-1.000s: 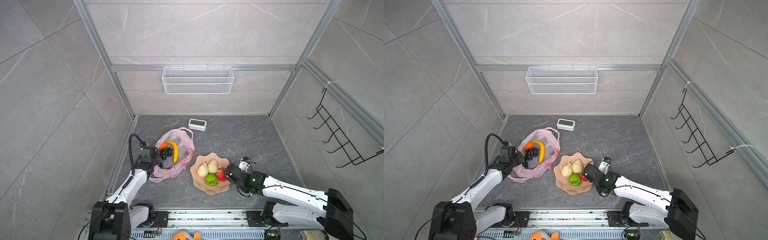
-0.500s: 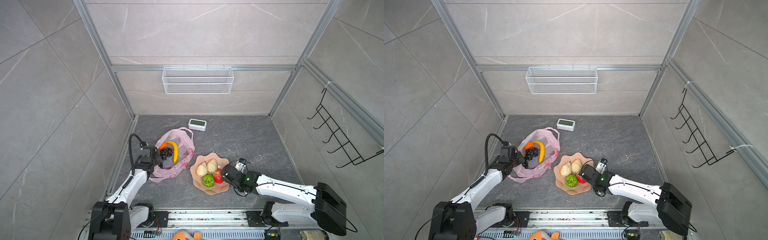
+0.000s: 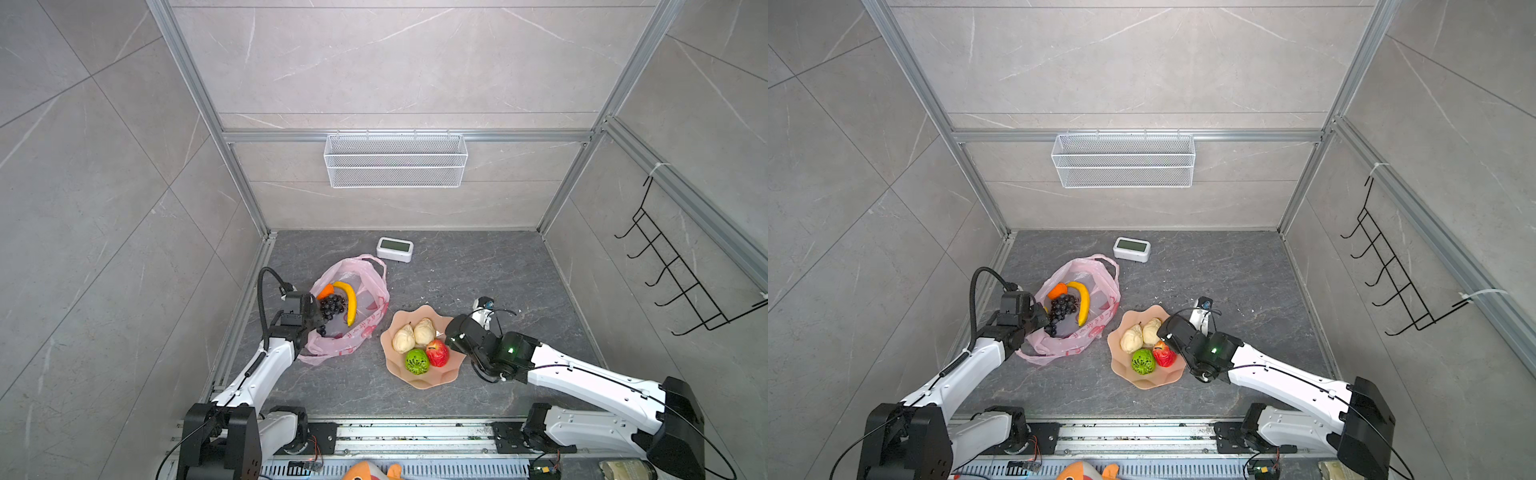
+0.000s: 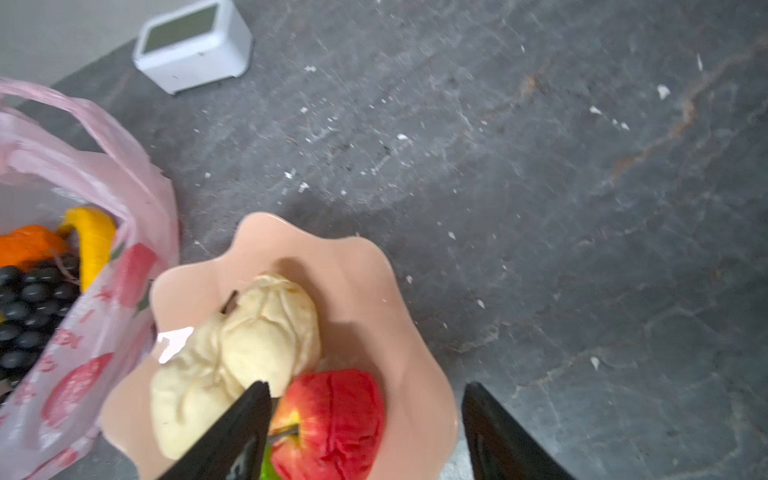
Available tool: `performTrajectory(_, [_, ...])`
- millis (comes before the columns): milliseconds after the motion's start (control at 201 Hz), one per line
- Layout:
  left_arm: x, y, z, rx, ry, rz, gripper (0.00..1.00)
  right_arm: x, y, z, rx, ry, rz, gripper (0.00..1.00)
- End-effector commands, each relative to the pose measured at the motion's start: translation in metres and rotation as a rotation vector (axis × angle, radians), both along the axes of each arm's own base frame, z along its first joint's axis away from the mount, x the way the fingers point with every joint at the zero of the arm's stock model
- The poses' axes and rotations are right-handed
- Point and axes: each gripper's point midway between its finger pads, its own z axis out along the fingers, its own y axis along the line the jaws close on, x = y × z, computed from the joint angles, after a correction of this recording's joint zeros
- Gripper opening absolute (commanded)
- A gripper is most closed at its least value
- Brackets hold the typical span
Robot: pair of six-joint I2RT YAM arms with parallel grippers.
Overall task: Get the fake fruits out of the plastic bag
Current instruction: 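Open the right gripper to release the apple and lift away, then move the right gripper over the bag toward the orange fruit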
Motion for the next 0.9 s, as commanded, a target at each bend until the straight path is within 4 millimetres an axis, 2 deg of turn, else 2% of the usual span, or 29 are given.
performTrajectory(0, [0.002,0.003,0.011,0.010,-0.053,0.012,0.00,0.023,0.035,0.024,-0.042,-0.057,0.151,0.75])
performTrajectory(85, [0.002,0.000,0.014,-0.005,-0.074,0.005,0.00,0.038,0.076,0.029,-0.003,-0.055,0.260,0.74])
performTrajectory(174, [0.003,-0.004,0.019,-0.023,-0.099,-0.013,0.00,0.052,0.117,0.027,0.036,-0.039,0.351,0.74])
performTrajectory(354, [-0.013,0.015,0.032,0.012,-0.175,0.083,0.00,0.074,0.199,0.025,0.134,-0.016,0.531,0.72])
performTrajectory(458, [-0.022,0.024,0.038,0.023,-0.216,0.127,0.00,0.077,0.243,0.021,0.200,-0.004,0.650,0.71])
performTrajectory(617, [-0.019,0.016,0.044,-0.002,-0.259,0.082,0.00,0.080,0.291,0.001,0.205,0.012,0.747,0.69])
performTrajectory(767, [-0.010,0.007,0.039,-0.031,-0.241,0.035,0.00,0.086,0.322,-0.021,0.212,0.037,0.802,0.66])
performTrajectory(891, [-0.011,0.011,0.035,-0.029,-0.223,0.060,0.00,0.090,0.346,-0.033,0.217,0.039,0.860,0.66])
